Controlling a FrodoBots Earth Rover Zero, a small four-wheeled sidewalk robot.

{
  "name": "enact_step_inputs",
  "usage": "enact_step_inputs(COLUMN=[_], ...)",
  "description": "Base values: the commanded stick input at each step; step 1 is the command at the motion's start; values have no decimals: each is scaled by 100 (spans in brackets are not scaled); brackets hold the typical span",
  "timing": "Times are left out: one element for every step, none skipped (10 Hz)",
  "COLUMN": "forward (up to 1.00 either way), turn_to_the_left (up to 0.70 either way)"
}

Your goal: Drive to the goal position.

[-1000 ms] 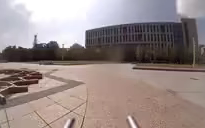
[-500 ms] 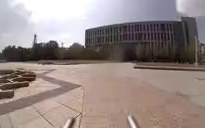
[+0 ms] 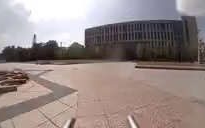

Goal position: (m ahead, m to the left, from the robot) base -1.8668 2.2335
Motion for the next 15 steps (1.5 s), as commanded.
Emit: enact_step_inputs(forward=[70, 70, 70, 70, 70, 70, 70, 70, 70, 70, 70, 70, 70, 70, 34], turn_to_the_left=[4, 4, 4, 4, 4, 4, 4, 4, 4, 4, 4, 4, 4, 24, 55])
